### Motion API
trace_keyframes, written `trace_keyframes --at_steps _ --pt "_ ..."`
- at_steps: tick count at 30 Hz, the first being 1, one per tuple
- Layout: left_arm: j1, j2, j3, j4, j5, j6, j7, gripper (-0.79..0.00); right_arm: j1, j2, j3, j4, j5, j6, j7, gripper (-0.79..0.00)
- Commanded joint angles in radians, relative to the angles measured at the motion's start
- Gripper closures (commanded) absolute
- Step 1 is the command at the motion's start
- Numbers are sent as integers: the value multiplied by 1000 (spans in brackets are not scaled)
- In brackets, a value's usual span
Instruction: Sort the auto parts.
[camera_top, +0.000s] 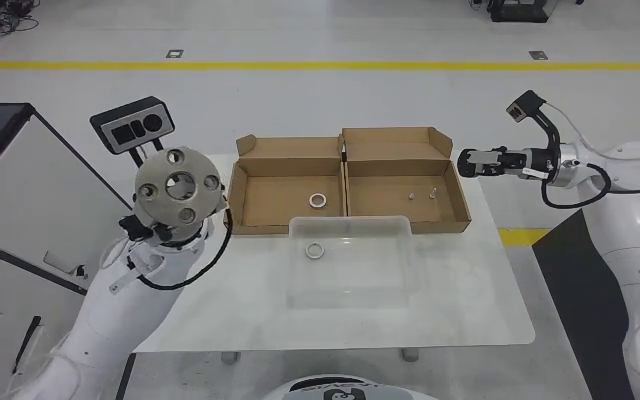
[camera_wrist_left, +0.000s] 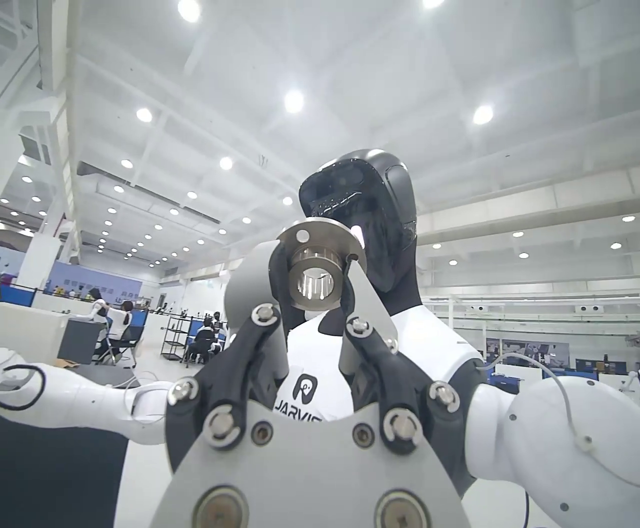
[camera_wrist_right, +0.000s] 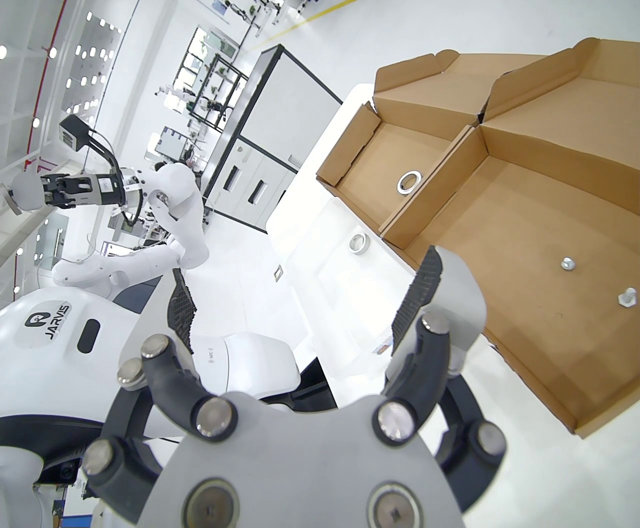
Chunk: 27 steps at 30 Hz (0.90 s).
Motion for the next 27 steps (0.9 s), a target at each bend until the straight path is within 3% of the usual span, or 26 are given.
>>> trace_keyframes --at_steps 1,7,12,27 --pt "2 -2 -7 6 41 5 -5 0 0 0 0 0 0 0 0 -785" --pt "7 -2 -37 28 191 35 -35 0 0 0 0 0 0 0 0 -785" --pt "20 -4 -47 30 216 33 -33 0 0 0 0 0 0 0 0 -785" --pt "48 -26 -46 -29 -81 41 -40 0 0 0 0 0 0 0 0 -785"
